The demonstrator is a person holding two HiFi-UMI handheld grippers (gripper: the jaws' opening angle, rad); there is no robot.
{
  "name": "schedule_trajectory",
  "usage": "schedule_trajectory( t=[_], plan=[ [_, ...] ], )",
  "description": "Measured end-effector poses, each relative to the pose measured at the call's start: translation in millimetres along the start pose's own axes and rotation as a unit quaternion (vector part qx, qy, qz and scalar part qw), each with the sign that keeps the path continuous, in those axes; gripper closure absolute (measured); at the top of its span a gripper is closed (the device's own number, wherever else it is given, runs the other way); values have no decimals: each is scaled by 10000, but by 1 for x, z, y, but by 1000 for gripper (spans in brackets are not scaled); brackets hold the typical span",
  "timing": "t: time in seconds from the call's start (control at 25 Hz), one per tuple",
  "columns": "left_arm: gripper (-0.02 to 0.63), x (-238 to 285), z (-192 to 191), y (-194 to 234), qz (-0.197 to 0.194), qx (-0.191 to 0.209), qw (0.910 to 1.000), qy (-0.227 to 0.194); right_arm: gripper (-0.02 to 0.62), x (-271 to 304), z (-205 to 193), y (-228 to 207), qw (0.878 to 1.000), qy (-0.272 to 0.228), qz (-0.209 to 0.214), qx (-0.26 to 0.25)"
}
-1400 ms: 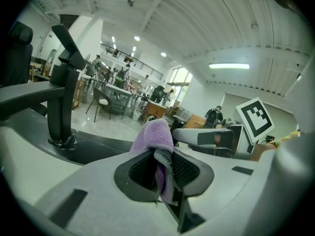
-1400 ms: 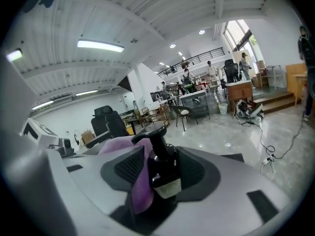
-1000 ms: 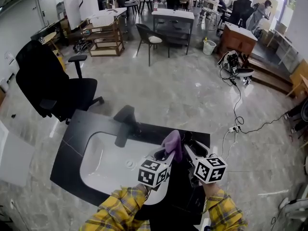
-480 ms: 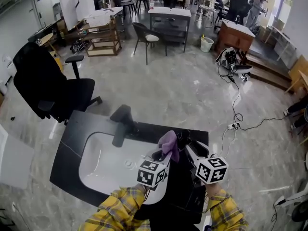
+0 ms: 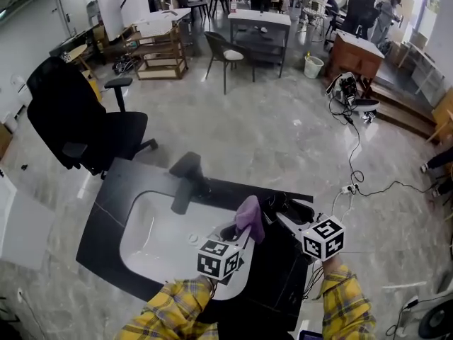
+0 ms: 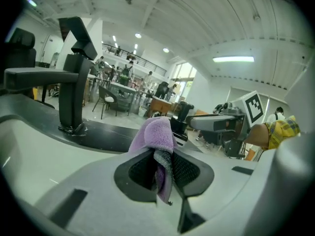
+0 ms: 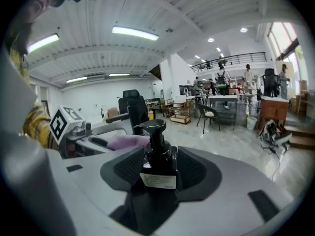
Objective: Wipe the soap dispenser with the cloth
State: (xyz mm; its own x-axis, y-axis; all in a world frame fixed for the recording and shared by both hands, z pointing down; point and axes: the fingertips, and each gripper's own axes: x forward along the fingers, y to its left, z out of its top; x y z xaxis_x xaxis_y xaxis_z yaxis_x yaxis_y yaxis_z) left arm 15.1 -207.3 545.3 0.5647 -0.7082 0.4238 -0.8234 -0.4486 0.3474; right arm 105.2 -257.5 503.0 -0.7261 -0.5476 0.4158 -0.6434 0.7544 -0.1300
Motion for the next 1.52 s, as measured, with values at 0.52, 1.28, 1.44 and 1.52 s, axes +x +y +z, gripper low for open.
schedule_trajectory(
  t=[0.52, 1.28, 1.44, 1.52],
  plan=[
    [541, -25, 15, 2, -61, -41, 9994, -347, 356, 30, 4, 10, 9730, 838, 1637, -1392],
    [541, -18, 11, 9, 49, -130, 9996, -263, 387, 43, -1, 8, 9809, 803, 1482, -973],
    [541, -15, 15, 6, 25, -179, 9993, -319, 387, 41, -2, 3, 9914, 697, 947, -582],
    [541, -13, 17, 4, 17, -194, 9993, -324, 387, 39, -2, 1, 9948, 667, 671, -374]
  ],
)
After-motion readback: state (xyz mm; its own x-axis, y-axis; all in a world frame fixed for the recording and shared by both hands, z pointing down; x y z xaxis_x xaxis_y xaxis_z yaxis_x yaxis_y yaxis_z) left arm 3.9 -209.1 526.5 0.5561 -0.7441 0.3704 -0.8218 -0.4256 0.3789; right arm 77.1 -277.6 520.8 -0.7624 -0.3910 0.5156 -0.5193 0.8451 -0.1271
